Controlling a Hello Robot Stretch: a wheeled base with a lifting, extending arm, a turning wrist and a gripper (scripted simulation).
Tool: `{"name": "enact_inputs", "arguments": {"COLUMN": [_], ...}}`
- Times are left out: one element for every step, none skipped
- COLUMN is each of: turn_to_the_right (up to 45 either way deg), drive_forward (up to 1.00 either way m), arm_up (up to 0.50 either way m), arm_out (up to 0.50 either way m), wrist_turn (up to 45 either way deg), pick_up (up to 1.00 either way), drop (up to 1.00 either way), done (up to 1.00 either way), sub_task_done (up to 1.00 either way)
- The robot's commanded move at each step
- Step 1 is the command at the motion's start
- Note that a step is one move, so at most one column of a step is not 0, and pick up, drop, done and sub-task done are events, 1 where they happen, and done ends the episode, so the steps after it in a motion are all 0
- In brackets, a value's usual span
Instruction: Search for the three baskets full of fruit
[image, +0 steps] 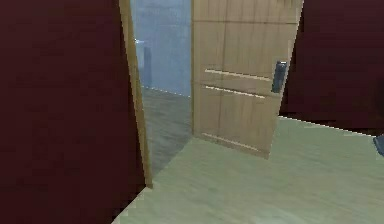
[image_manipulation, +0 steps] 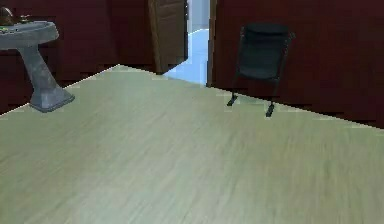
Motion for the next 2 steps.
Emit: {"name": "enact_inputs", "arguments": {"turn_to_the_right": [0.0, 0.0], "drive_forward": [1.00, 0.30], "arm_up": [0.00, 0.00], "arm_out": [0.00, 0.00], "wrist_turn": [0.0, 0.0], "pick_up": [0.00, 0.00], "drop": [0.00, 0.00], "done": [0.00, 0.00], "sub_task_done": [0.00, 0.00]}}
